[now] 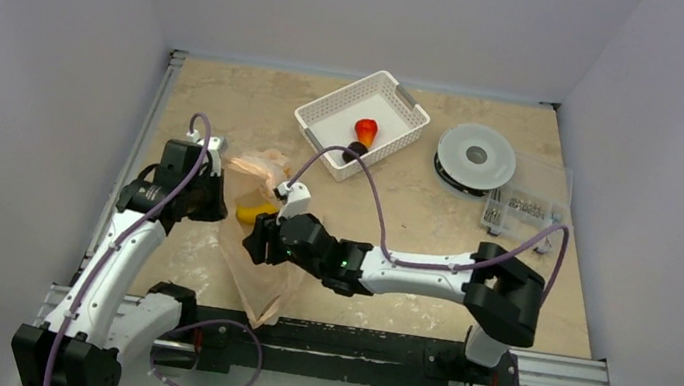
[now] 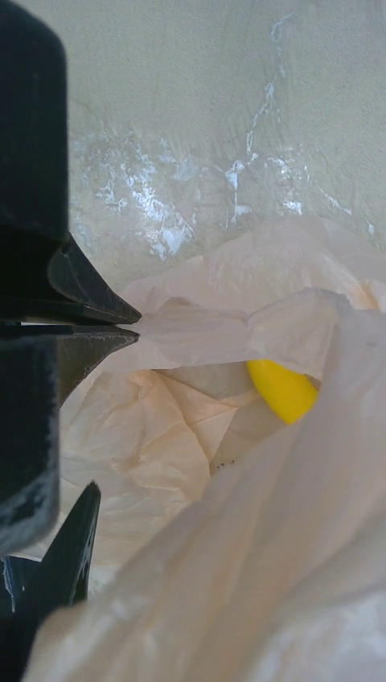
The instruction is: Take the fake fruits out of the plastic bag
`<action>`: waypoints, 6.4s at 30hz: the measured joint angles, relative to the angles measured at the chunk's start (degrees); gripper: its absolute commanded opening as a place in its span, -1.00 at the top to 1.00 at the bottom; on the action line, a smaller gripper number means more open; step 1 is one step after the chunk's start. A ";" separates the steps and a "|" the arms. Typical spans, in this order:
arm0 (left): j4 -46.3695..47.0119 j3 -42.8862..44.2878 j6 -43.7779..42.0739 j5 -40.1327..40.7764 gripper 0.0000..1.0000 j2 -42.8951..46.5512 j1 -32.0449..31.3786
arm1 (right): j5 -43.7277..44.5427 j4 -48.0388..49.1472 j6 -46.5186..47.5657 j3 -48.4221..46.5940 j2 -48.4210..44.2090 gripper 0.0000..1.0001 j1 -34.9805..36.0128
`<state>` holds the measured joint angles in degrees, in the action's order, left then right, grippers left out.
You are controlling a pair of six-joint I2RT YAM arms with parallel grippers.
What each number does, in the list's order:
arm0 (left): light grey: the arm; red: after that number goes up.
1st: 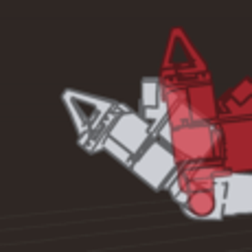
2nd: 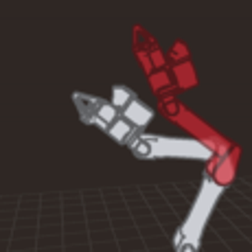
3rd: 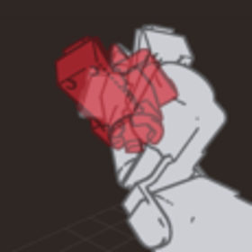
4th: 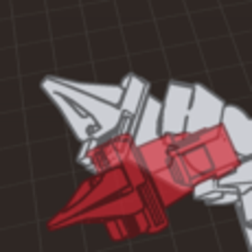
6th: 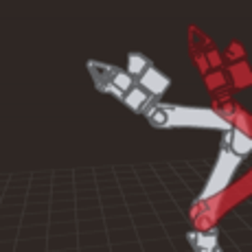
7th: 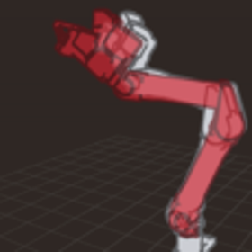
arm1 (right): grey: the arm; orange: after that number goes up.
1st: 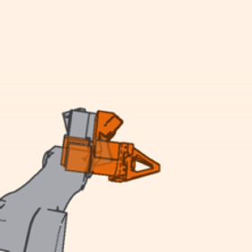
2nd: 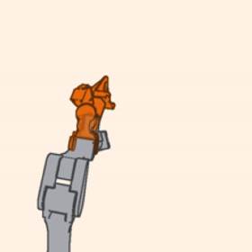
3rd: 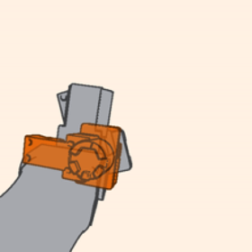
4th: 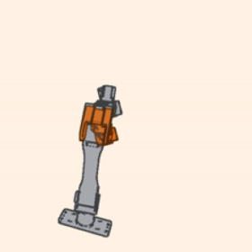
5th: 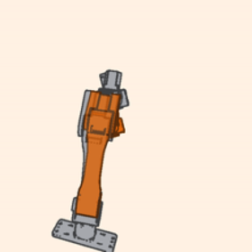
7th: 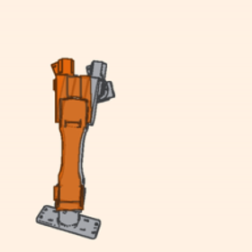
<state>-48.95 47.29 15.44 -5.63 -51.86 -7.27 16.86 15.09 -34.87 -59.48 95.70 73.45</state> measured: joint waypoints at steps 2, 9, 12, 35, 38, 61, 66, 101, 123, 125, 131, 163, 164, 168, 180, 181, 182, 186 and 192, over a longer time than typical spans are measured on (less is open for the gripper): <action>0.00 0.00 0.00 0.02 1.00 0.04 0.00 | 0.22 -0.70 -7.37 -2.69 3.76 0.02 0.00; 0.00 0.00 0.00 0.07 1.00 0.13 -0.07 | 3.65 -12.68 -32.09 -12.52 14.27 0.01 -0.07; 0.00 0.00 0.00 0.07 1.00 0.55 -0.28 | 6.99 -19.96 -41.44 -16.15 16.02 0.05 -0.26; 0.04 0.00 -0.02 -2.16 1.00 2.71 -0.42 | 16.28 -41.81 -66.55 -33.51 27.45 -0.04 -9.07; 0.07 0.00 -0.02 -2.36 1.00 2.45 -0.42 | 17.22 -42.80 -66.53 -35.50 28.61 -0.07 -9.16; 0.04 0.00 -0.02 -3.10 1.00 1.29 -0.44 | 19.69 -41.31 -63.63 -44.28 36.98 0.53 -8.46; 0.04 0.02 -0.02 -3.10 1.00 1.29 -0.44 | 19.45 -37.62 -62.47 -40.92 35.43 0.65 -8.24; -1.36 0.00 1.25 7.93 1.00 4.83 -0.44 | -4.02 -10.64 -46.16 -6.56 8.24 1.00 -12.04; -1.53 0.00 1.53 9.25 1.00 5.40 -0.46 | -41.64 -14.84 -16.02 -2.19 0.52 1.00 -14.80; -1.53 0.00 1.53 9.35 1.00 5.40 -0.50 | -39.78 -20.09 -11.93 -2.19 -3.08 1.00 -15.39; -1.53 0.00 1.53 9.60 1.00 5.40 -0.52 | -28.46 -34.60 -3.98 -2.19 -15.65 1.00 -18.95; -1.62 0.00 2.56 9.64 -0.44 6.34 -1.42 | 0.57 -43.19 15.30 -59.67 33.29 0.92 -49.86; -1.60 0.00 2.49 9.29 -0.58 6.88 -1.46 | 0.57 -43.10 16.02 -59.63 33.29 0.89 -49.86; -1.51 0.02 2.58 8.57 -0.76 9.81 -1.51 | 0.37 -42.49 19.26 -59.60 33.48 0.67 -49.86; -10.60 12.46 9.57 5.57 -0.79 21.55 -1.51 | -0.09 -41.31 23.61 -59.87 40.46 -0.21 -49.86; -11.13 14.36 9.90 5.46 -0.79 21.84 -1.51 | -0.09 -41.40 23.80 -59.89 40.87 -0.30 -49.86; -12.00 16.87 10.38 5.31 -0.79 21.88 -1.51 | -0.09 -41.46 24.09 -59.93 41.27 -0.34 -49.86; -13.77 26.32 11.02 4.24 -0.79 21.35 -1.51 | 0.22 -42.86 24.72 -61.16 41.81 -0.43 -49.83; -14.25 37.38 10.91 4.13 -0.84 20.11 -1.53 | 0.72 -47.74 24.02 -62.53 38.71 -0.54 -49.62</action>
<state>-63.20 84.66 26.35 -1.50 -31.75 -8.80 17.58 -32.64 -10.85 -122.02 134.41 23.83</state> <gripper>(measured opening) 0.905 0.751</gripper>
